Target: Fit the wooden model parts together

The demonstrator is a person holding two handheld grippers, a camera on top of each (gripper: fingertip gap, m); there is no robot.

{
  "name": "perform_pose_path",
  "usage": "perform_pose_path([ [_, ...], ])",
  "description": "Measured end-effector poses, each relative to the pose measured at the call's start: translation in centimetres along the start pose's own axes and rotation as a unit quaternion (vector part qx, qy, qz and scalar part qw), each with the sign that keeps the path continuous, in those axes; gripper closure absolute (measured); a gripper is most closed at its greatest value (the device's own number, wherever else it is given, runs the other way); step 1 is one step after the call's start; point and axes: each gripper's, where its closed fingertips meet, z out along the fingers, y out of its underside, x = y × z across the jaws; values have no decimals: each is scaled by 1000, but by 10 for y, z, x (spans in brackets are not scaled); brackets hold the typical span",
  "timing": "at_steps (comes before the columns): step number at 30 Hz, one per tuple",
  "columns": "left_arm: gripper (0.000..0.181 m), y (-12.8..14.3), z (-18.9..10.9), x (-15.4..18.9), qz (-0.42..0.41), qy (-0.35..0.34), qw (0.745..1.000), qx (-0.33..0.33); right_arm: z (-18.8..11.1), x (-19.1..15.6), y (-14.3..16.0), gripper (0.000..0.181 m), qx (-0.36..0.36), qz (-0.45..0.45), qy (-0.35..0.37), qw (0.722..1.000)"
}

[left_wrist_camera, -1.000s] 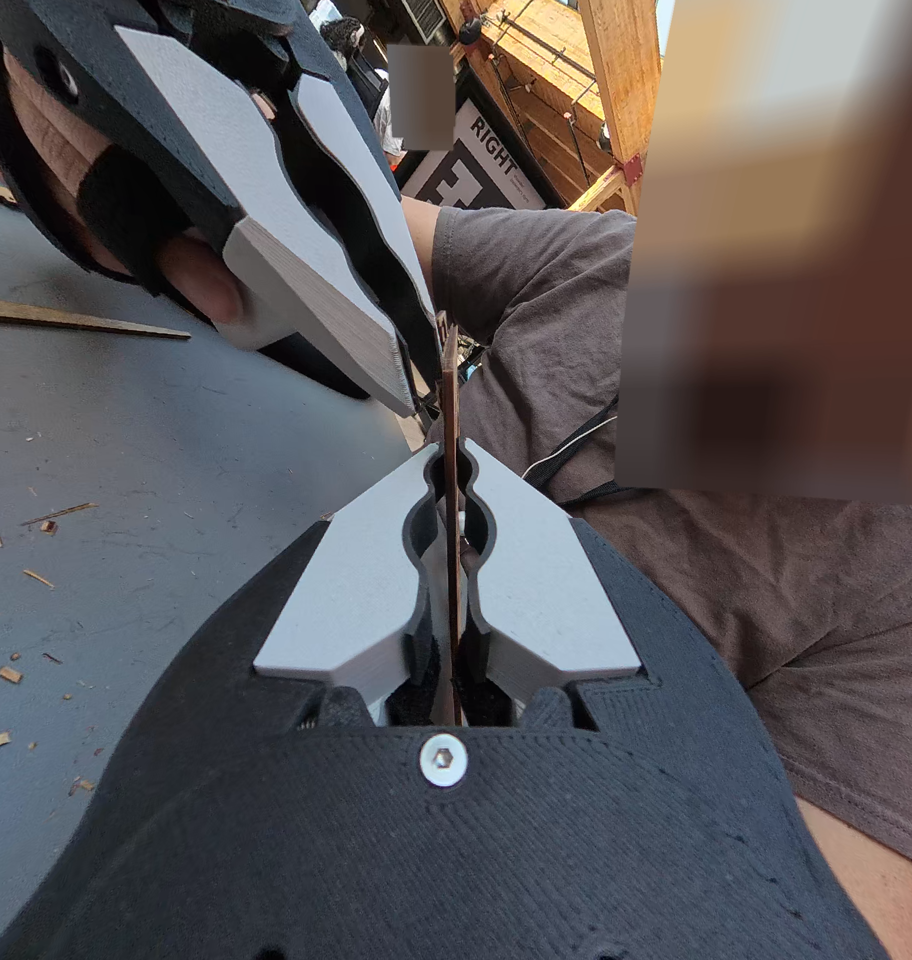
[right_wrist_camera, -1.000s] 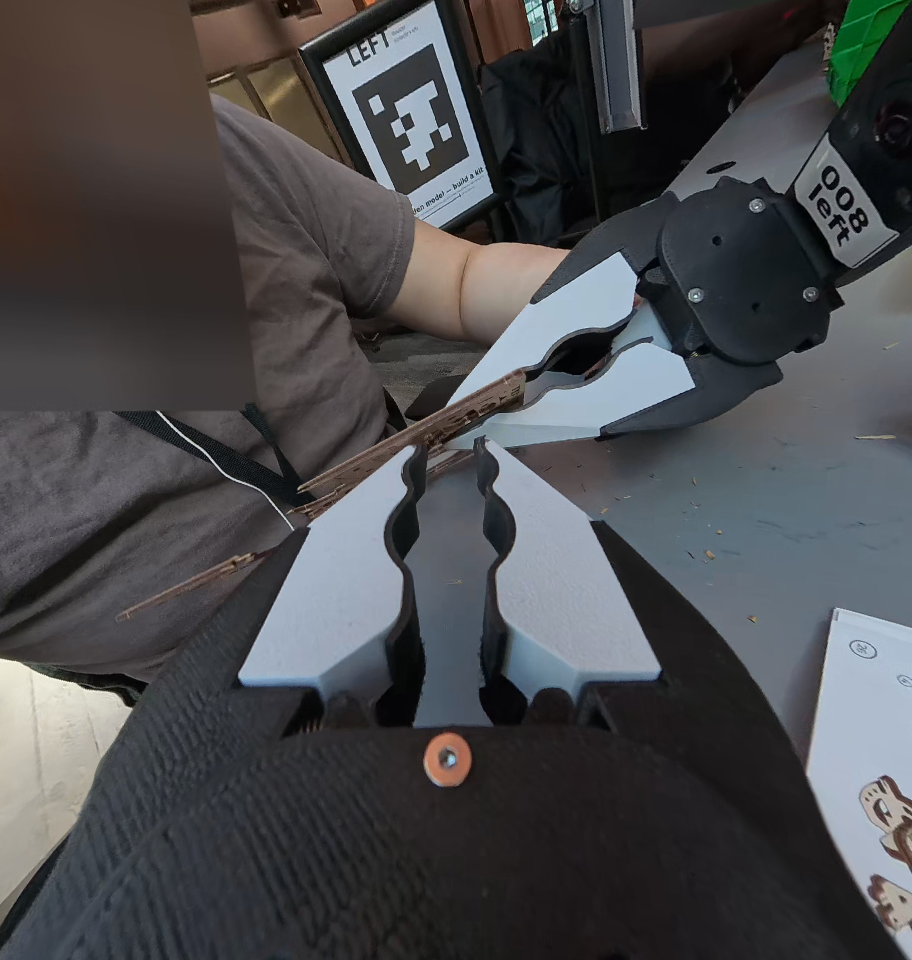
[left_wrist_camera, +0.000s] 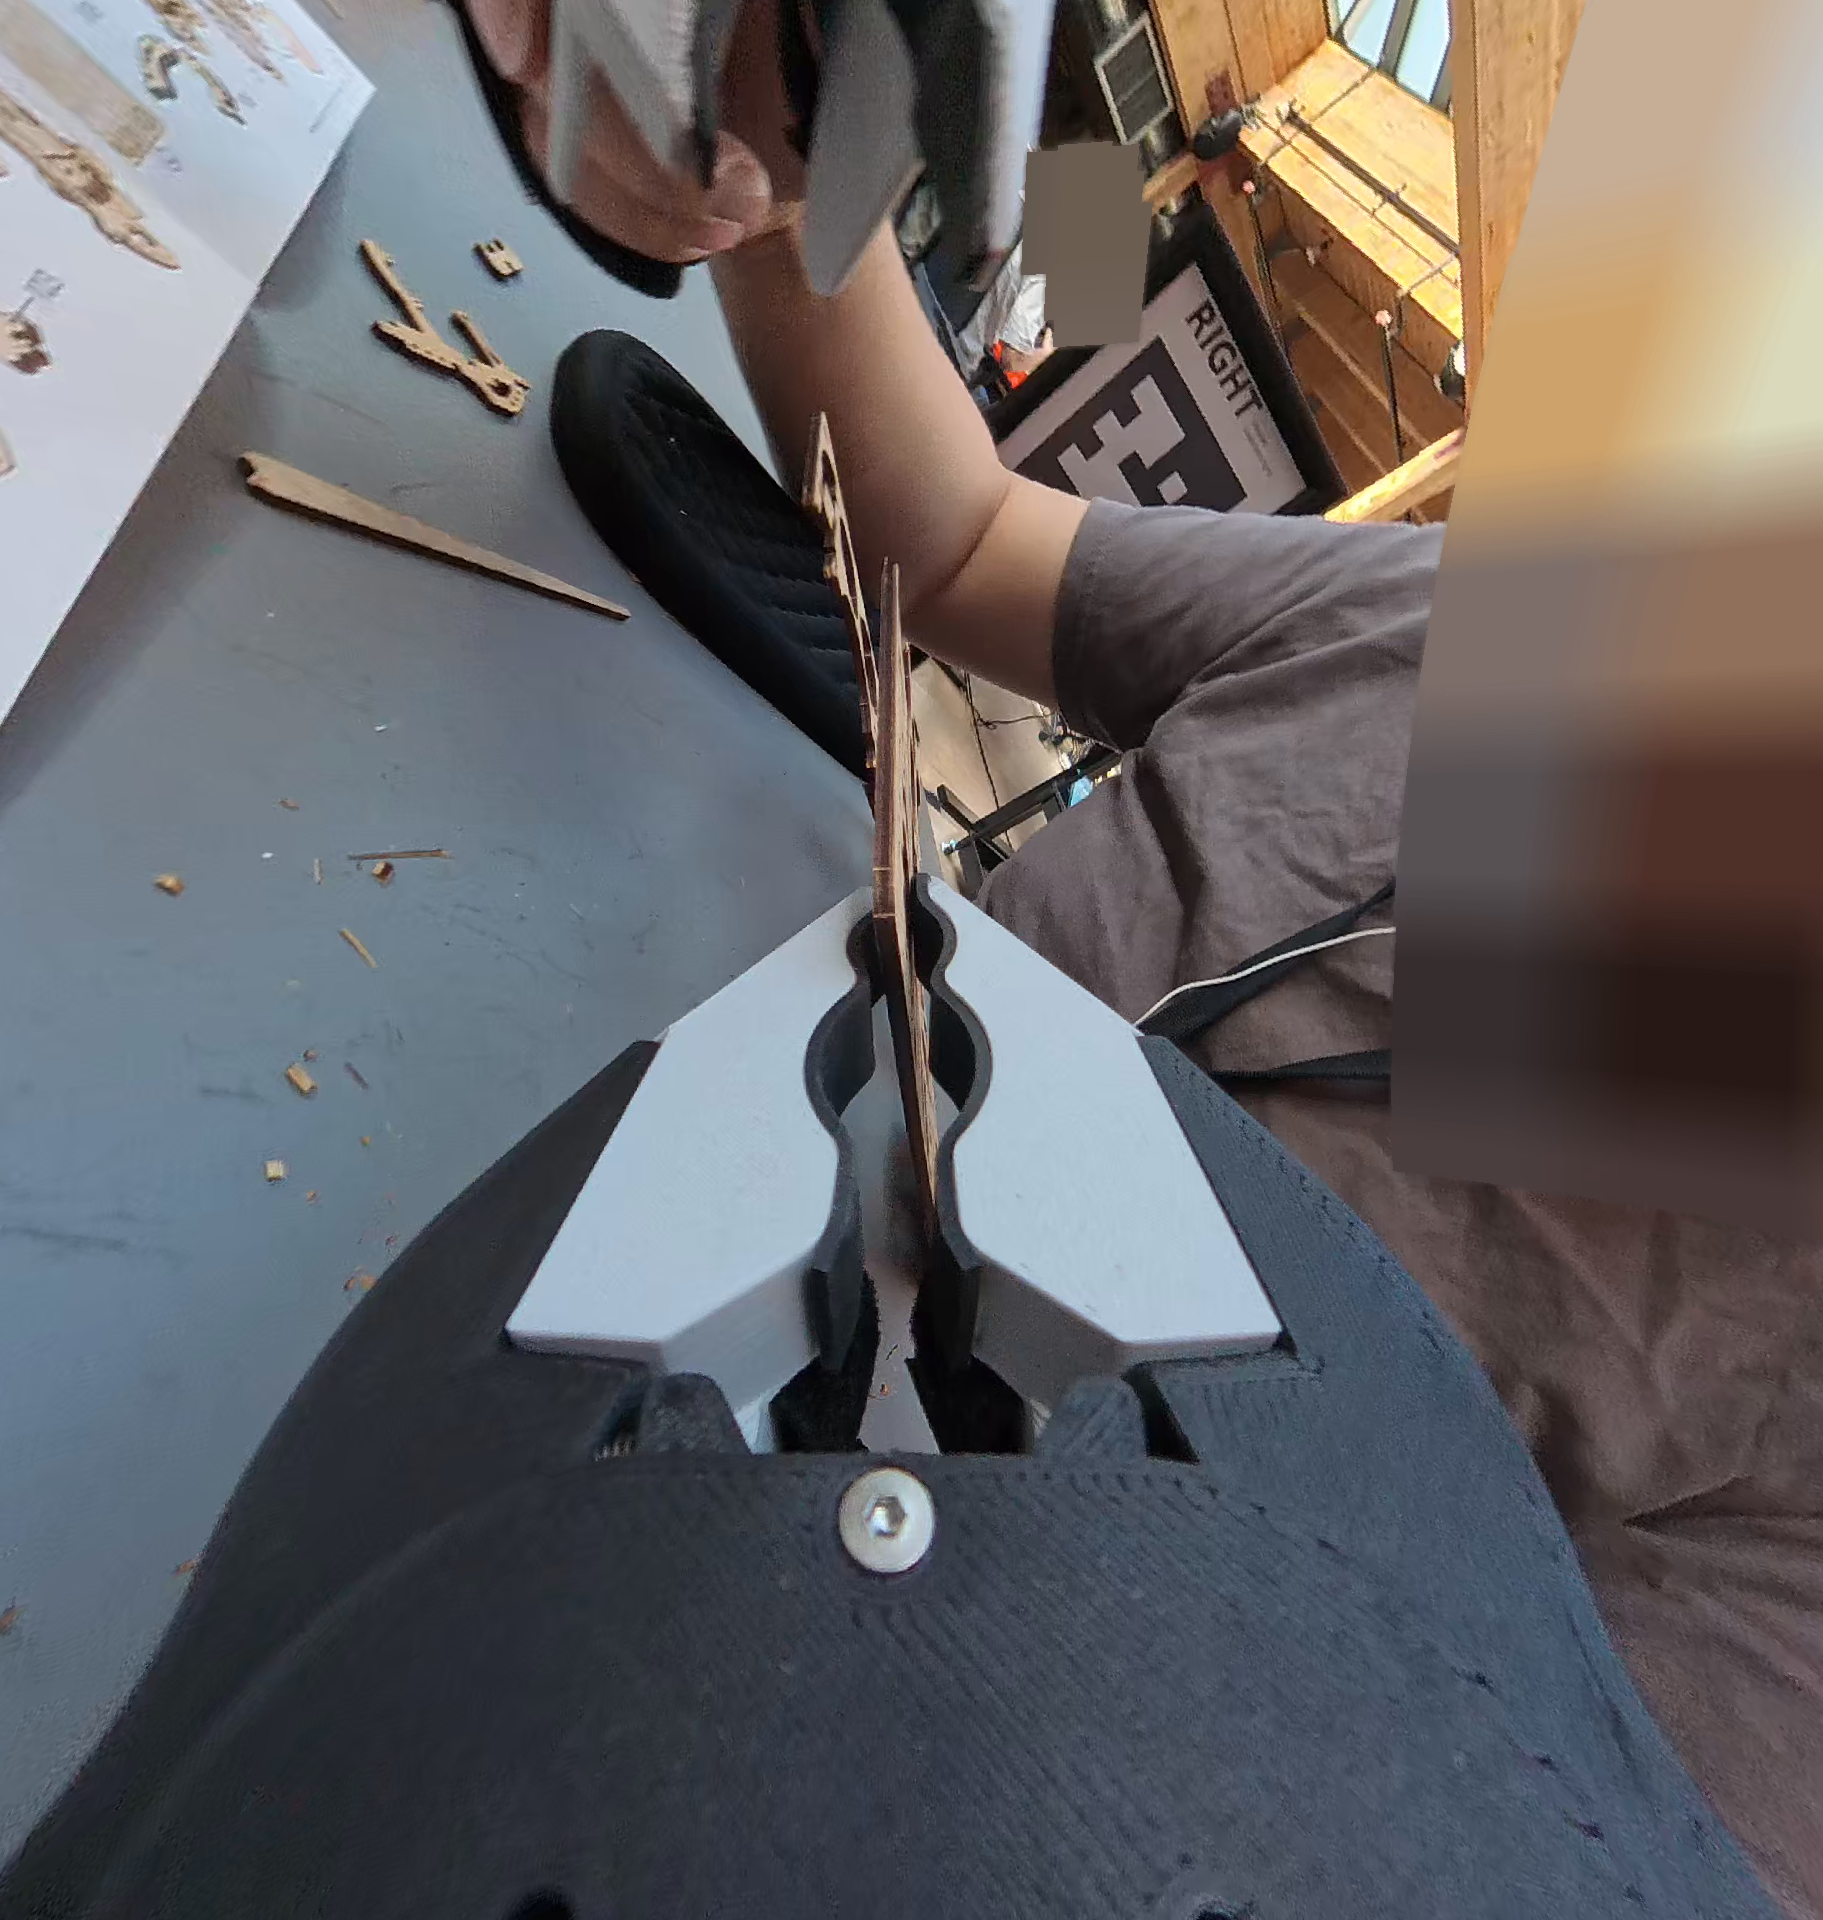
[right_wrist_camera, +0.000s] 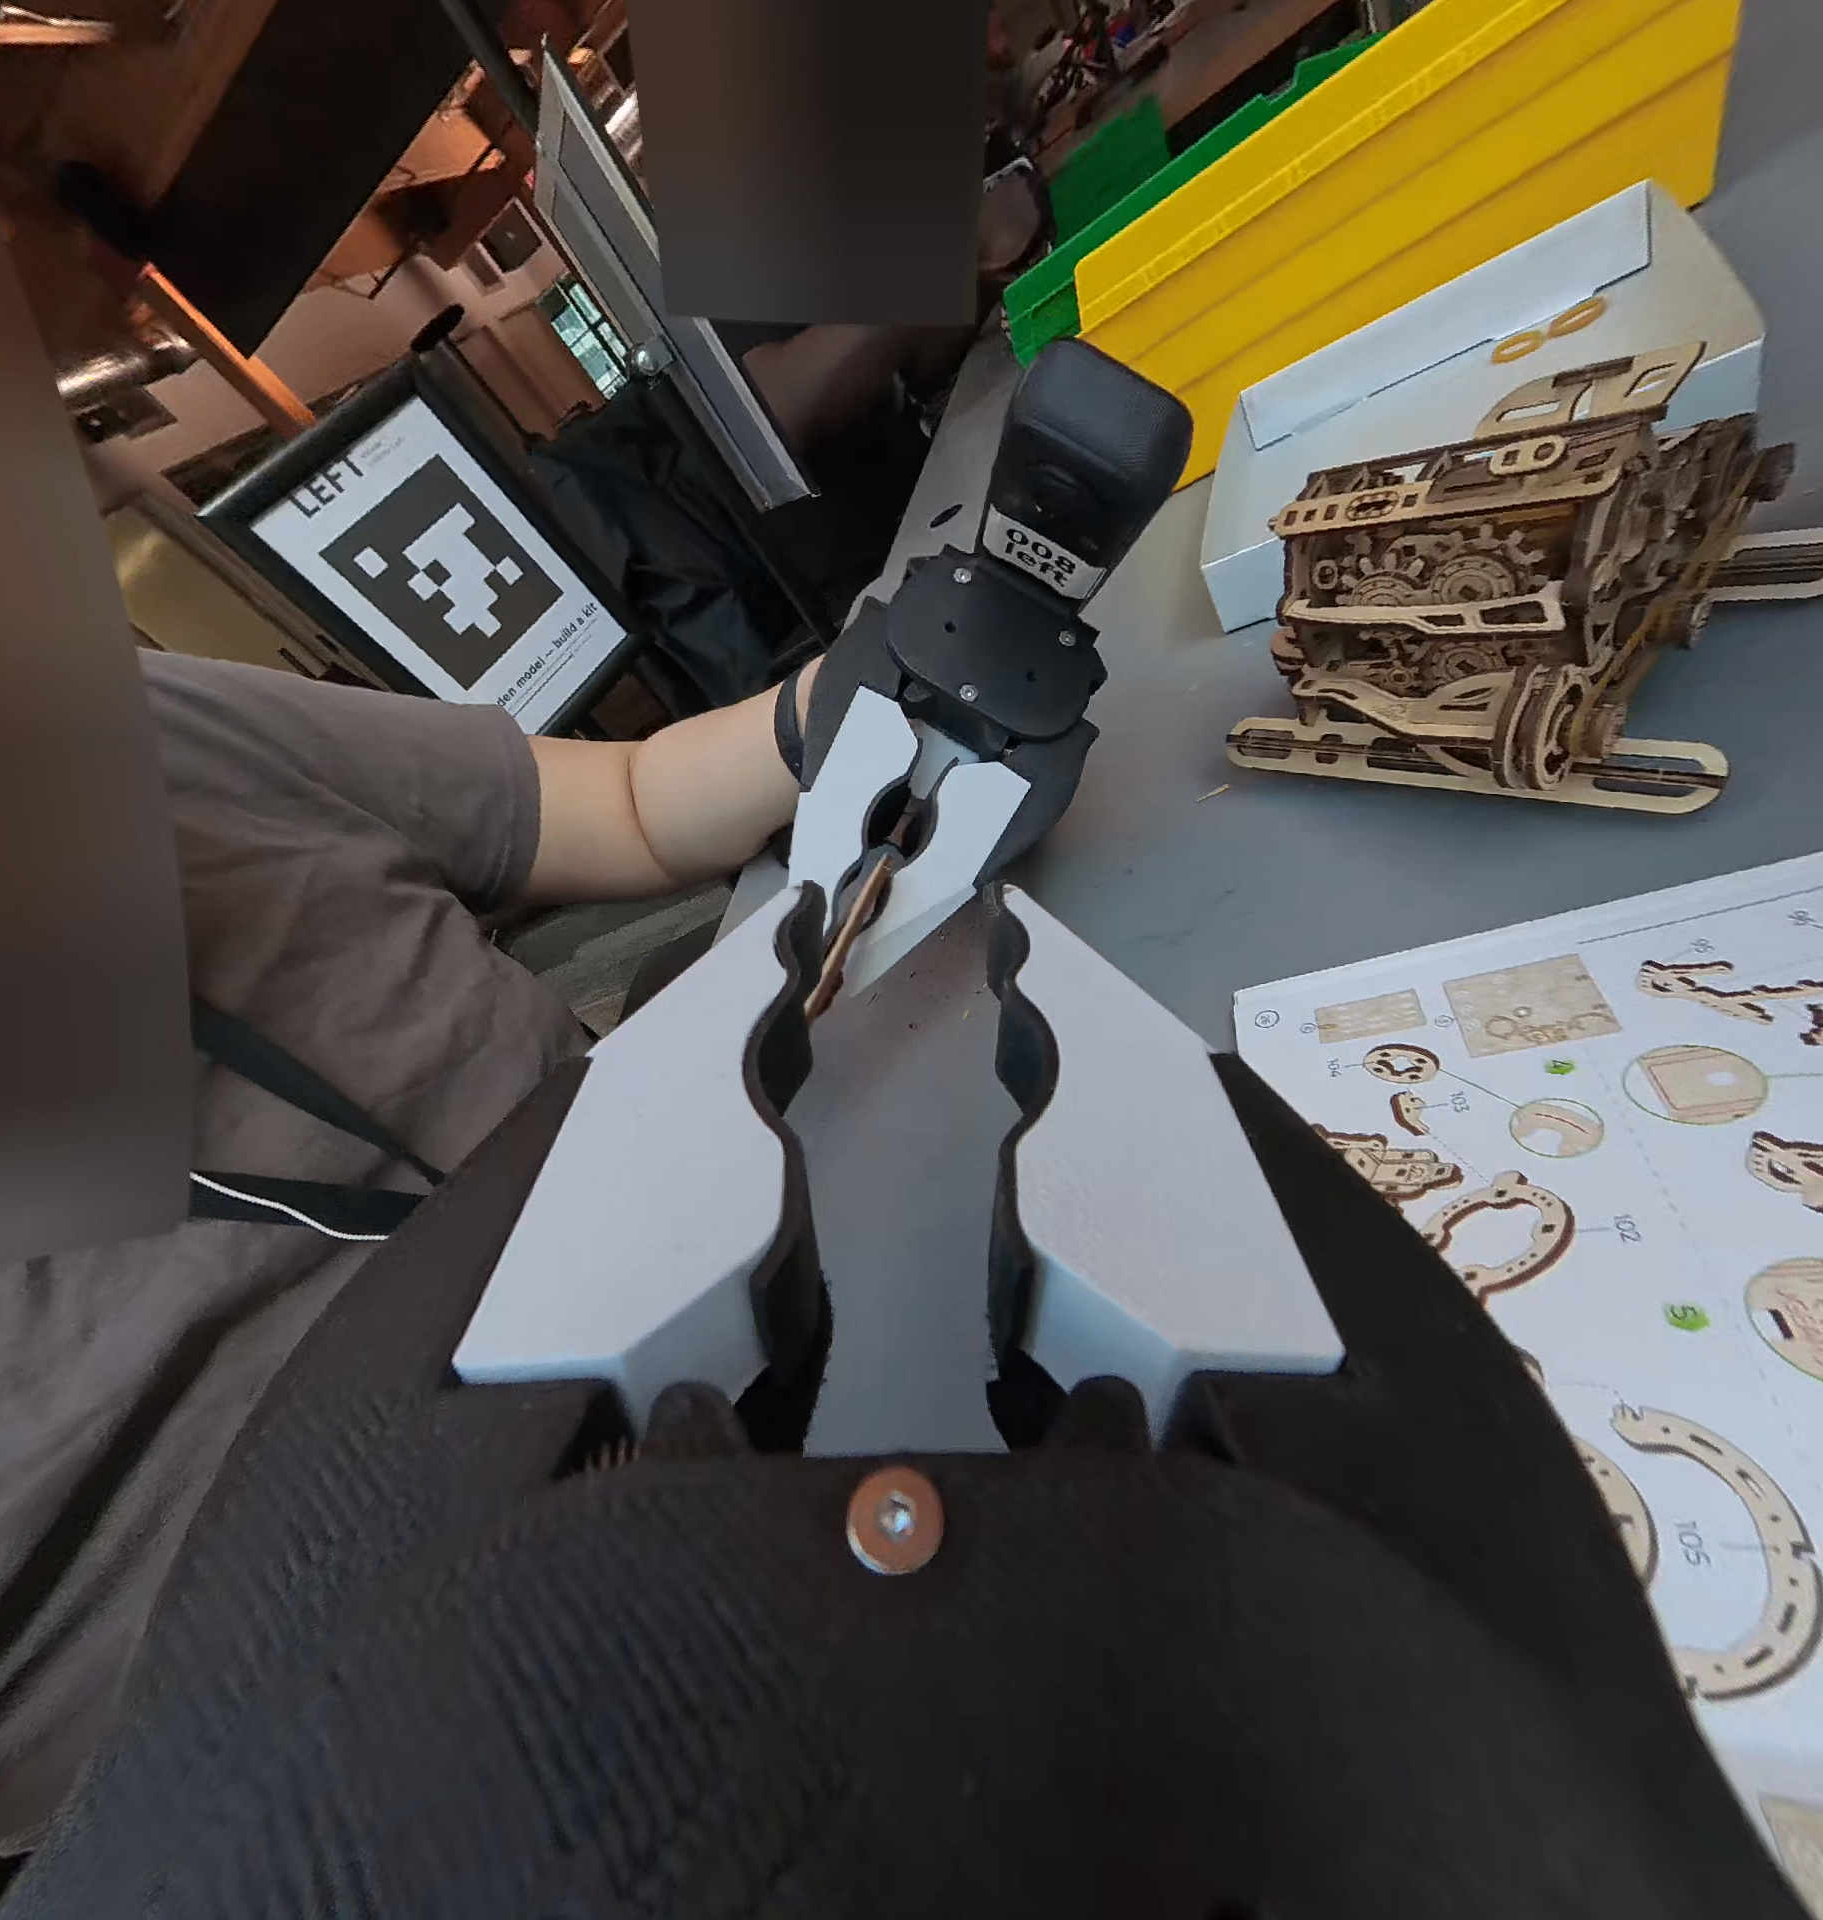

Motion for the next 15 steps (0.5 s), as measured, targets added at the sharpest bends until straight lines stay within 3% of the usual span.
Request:
perform_pose_path([
  [3, 181, -2, -5, -6, -38, -19, 999, 12, 1, -5, 7, 138, -54, -13, 65, 996],
  [7, 181, -3, -5, -1, -10, -50, 999, 11, 18, -7, 32, 120, -151, -47, 167, 973],
  [11, 181, -12, -9, 9, 1, -78, 996, 49, 30, -18, 34, 117, -140, -29, 205, 968],
  [15, 181, -12, -11, 15, 19, -108, 991, 75, 28, -11, 36, 124, -134, -69, 271, 951],
])
